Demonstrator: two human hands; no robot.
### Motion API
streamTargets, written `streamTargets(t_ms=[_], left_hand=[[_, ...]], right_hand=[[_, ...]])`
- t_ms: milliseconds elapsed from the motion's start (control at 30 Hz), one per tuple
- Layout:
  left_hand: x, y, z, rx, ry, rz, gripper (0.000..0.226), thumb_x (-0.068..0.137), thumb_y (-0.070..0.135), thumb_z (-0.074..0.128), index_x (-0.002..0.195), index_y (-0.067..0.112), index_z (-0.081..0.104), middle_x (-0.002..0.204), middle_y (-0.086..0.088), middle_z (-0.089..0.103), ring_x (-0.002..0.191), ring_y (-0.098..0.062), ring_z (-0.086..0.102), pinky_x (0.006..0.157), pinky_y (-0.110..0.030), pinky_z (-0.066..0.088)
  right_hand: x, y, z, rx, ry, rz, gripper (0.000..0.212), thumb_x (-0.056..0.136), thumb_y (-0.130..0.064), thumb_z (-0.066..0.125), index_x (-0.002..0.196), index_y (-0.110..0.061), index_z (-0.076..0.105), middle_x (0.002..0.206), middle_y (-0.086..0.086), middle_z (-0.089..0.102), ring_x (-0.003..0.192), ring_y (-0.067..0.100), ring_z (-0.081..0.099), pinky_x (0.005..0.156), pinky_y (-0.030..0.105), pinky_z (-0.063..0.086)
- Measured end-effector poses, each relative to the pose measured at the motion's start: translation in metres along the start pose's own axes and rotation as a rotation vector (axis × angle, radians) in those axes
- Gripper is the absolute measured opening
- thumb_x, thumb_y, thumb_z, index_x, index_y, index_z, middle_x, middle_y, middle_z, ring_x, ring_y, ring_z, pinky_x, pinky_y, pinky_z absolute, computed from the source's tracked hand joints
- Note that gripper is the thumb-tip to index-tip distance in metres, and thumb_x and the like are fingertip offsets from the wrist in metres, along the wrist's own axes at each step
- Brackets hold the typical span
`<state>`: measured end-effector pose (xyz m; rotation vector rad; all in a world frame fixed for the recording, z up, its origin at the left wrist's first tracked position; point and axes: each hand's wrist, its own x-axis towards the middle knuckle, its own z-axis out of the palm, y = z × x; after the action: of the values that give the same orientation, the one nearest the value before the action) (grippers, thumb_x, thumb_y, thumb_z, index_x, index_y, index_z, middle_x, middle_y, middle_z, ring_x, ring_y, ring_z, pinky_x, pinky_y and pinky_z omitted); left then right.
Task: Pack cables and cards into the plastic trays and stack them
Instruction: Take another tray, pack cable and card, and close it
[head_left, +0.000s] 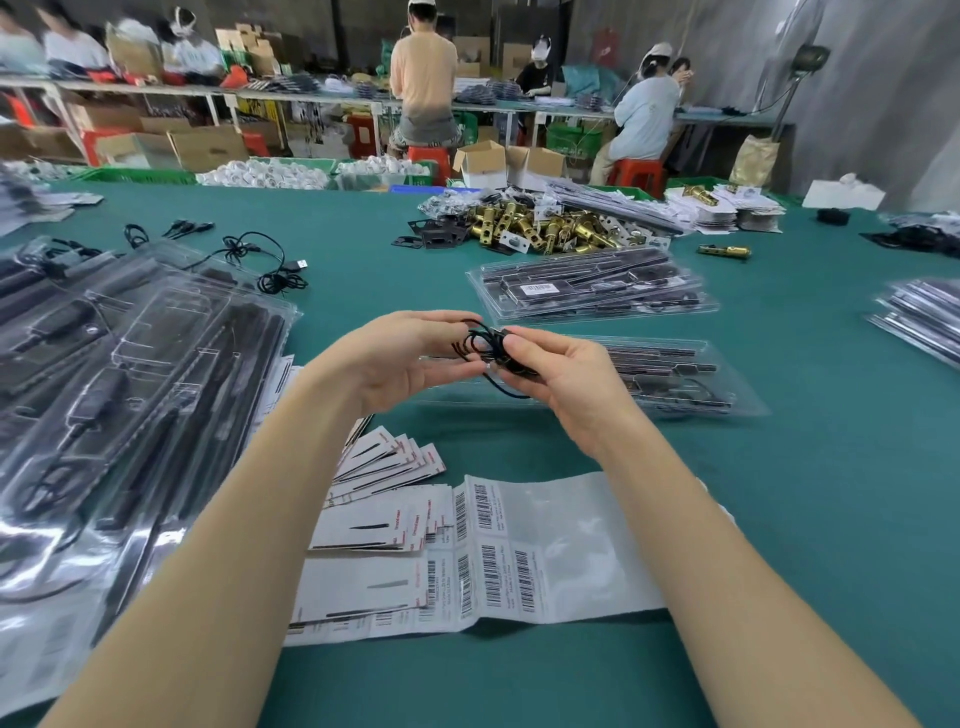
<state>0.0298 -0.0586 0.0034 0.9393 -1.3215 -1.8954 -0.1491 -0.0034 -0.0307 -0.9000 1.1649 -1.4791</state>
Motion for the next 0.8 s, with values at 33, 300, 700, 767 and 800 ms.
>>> streamTargets(t_ms=[33,300,700,767,800], left_hand=[[-0.001,0.0,-0.002,0.046,-0.031,0.001,0.026,0.099,0.002,0.056,0.123,0.001,0.065,0.117,-0.019,0.071,0.102,-0.024,0.07,0.085,-0.029,0.06],[0.004,-0.008,0.002,0.219,0.029,-0.052,0.021,0.1,0.021,0.061,0.111,0.012,0.076,0.106,-0.013,0.075,0.085,-0.019,0.073,0.072,-0.026,0.061],[0.009,-0.012,0.0,0.194,0.151,-0.043,0.014,0.096,0.001,0.061,0.095,-0.003,0.074,0.099,-0.02,0.075,0.078,-0.02,0.074,0.064,-0.02,0.059],[0.01,-0.011,-0.001,0.178,0.163,-0.048,0.014,0.096,0.0,0.06,0.091,-0.002,0.073,0.096,-0.019,0.074,0.076,-0.019,0.074,0.063,-0.021,0.059],[0.01,-0.011,-0.001,0.177,0.165,-0.054,0.014,0.096,0.0,0.06,0.09,-0.001,0.073,0.094,-0.018,0.073,0.075,-0.019,0.074,0.063,-0.021,0.059]], right_hand=[[0.0,0.001,-0.001,-0.031,-0.011,-0.012,0.015,0.092,-0.003,0.069,0.106,-0.004,0.074,0.102,0.012,0.077,0.087,0.022,0.073,0.073,0.023,0.059],[0.0,0.005,0.004,-0.651,-0.12,-0.306,0.021,0.092,-0.016,0.071,0.11,-0.024,0.078,0.102,-0.013,0.077,0.092,-0.005,0.069,0.079,0.015,0.053],[0.0,0.001,-0.011,-1.072,-0.256,-0.493,0.048,0.08,-0.032,0.084,0.126,-0.03,0.071,0.113,-0.015,0.074,0.102,-0.004,0.064,0.091,0.011,0.047],[0.0,0.004,-0.01,-1.116,-0.263,-0.518,0.055,0.08,-0.027,0.085,0.131,-0.031,0.067,0.118,-0.012,0.073,0.103,-0.004,0.063,0.094,0.012,0.047],[0.0,0.005,-0.01,-1.118,-0.253,-0.549,0.053,0.082,-0.023,0.083,0.131,-0.029,0.067,0.117,-0.011,0.073,0.101,-0.005,0.062,0.093,0.011,0.047]])
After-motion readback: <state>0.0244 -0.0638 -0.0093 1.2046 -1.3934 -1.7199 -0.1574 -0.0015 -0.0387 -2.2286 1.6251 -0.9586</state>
